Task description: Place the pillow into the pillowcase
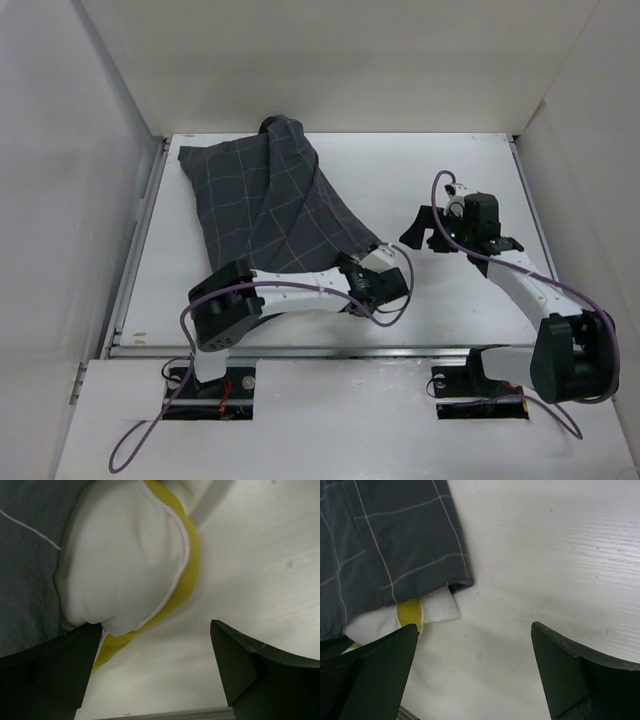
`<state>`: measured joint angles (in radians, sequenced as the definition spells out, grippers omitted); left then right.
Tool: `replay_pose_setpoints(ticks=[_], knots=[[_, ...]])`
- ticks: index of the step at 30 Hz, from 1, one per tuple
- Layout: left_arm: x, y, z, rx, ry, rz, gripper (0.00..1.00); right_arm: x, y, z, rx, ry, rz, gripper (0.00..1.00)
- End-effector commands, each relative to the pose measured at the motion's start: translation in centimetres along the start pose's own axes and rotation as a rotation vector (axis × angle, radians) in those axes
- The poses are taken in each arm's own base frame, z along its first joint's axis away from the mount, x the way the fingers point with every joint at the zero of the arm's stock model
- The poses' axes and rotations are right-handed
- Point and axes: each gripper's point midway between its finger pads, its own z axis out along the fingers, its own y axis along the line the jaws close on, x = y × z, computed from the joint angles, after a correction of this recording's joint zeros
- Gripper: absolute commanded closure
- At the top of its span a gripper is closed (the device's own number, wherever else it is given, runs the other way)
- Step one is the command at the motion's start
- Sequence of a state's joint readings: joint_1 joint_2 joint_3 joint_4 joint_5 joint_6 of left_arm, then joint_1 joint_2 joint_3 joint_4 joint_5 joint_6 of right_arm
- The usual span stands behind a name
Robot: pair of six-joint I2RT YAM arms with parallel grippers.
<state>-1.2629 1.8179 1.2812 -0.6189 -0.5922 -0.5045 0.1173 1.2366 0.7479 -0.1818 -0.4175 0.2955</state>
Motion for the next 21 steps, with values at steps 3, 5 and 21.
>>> replay_pose_setpoints(ticks=[3, 5, 21], knots=[[-2.7, 3.6, 1.8, -0.181, -0.054, -0.117, 0.21, -0.3, 1.5, 0.4, -0.118, -0.048, -0.051, 0.00], [-2.9, 3.5, 2.8, -0.210, -0.036, -0.119, 0.35, -0.4, 1.9, 1.1, -0.142, -0.073, -0.079, 0.00], [-7.0, 12.2, -2.3, -0.458, -0.152, -0.334, 1.00, -1.8, 10.0, 7.4, -0.291, -0.207, -0.467, 0.00]])
